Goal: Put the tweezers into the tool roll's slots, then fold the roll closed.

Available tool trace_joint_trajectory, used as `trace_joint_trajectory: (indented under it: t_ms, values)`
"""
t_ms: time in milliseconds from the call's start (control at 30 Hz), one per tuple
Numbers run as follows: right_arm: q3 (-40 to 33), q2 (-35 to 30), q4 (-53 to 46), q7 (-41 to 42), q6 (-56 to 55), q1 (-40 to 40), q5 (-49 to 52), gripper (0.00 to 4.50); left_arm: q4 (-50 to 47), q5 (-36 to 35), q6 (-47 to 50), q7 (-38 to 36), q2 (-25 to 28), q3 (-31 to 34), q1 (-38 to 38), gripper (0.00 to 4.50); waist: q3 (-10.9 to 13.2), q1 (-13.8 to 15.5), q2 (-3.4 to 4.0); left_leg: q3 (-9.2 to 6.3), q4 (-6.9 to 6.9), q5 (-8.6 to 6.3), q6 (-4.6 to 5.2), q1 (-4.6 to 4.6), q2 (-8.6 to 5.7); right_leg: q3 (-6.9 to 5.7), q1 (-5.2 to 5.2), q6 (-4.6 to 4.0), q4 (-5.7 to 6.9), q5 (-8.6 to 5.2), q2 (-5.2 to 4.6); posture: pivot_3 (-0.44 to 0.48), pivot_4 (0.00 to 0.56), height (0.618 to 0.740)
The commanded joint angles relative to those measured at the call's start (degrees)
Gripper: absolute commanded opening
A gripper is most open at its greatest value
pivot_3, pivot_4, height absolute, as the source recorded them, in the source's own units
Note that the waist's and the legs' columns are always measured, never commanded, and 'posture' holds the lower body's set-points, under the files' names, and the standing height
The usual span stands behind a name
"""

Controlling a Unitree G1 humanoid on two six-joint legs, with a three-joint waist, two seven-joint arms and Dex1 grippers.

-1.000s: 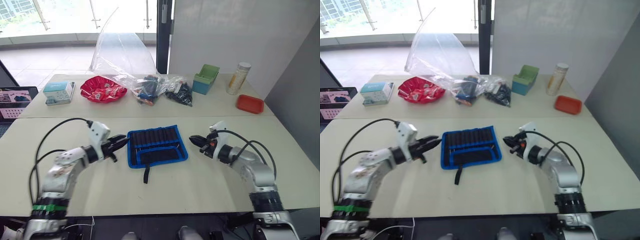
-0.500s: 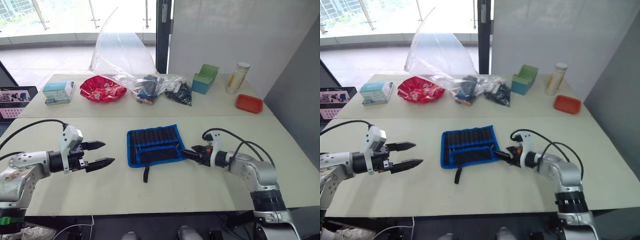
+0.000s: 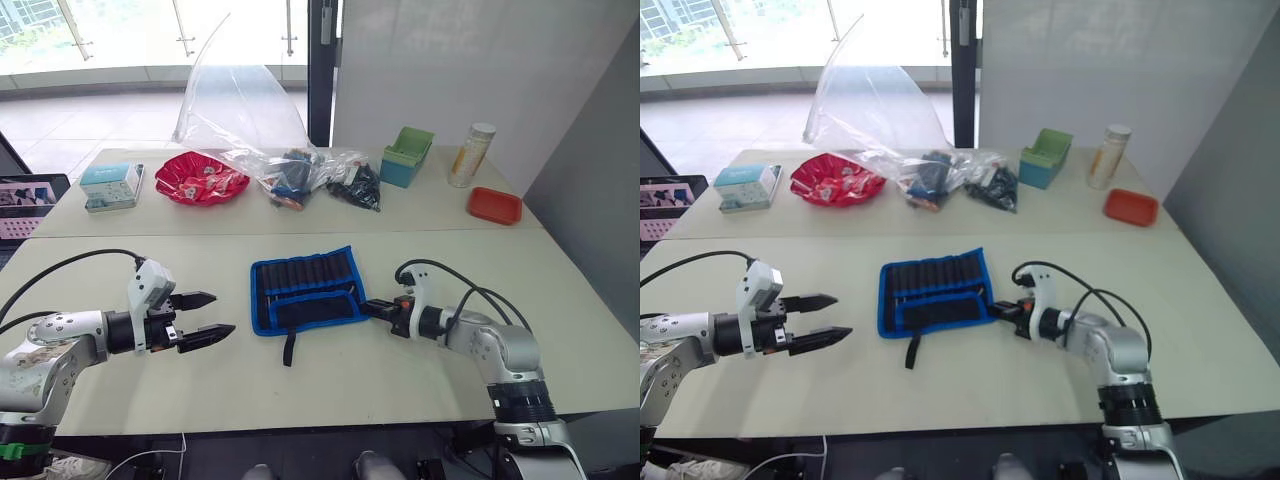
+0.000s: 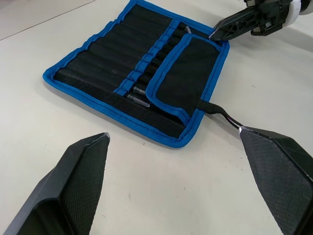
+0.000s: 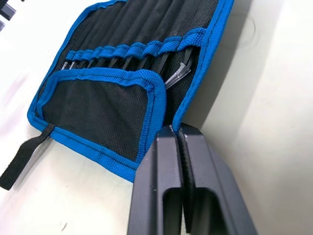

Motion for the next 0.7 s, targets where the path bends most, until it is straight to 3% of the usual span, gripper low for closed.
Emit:
trace_joint_trajectory:
  t_ms: [33,233,533,700]
  values:
    - [-2.53,-1.05,-1.13,0.43,-1.27,0.29,1.35,0.05,0.24,-0.17,-0.65,-0.60,0.46,0.37,-0.76,4.50,0.00,0.03,0.00,0.00,0.00,0.00,0.00,0.00,0.00,0.00,0.00,0.00,0.00,0.00,0.00,0.000,0.150,0.738]
    - [-2.82,-1.44,-8.04,0.39,-2.57,0.49,3.04,0.05,1.59,1.57,-2.61,-0.74,-0.31,-1.63,-2.62,4.50,0.04,0.23,0.03,0.00,0.00,0.00,0.00,-0.08,-0.02,0.00,-0.06,0.00,-0.02,0.00,-0.02,0.000,0.150,0.738]
    - [10.68,-1.52,-15.52,-0.80,-3.94,-1.52,-3.80,0.05,2.13,3.25,-3.87,-0.73,-0.90,-4.31,-3.62,4.50,0.05,-0.13,0.03,0.01,0.00,0.00,0.00,-0.17,0.01,0.00,-0.23,-0.01,0.05,0.00,0.01,0.000,0.150,0.738]
    - [13.12,-0.62,-15.69,-1.88,-3.28,-2.43,-4.70,0.05,1.88,3.29,-3.80,-0.59,-0.85,-3.90,-3.12,4.50,0.04,0.06,0.01,0.00,0.12,0.01,-0.01,-0.58,-0.04,0.00,-0.63,-0.01,0.25,0.01,-0.03,0.000,0.150,0.738]
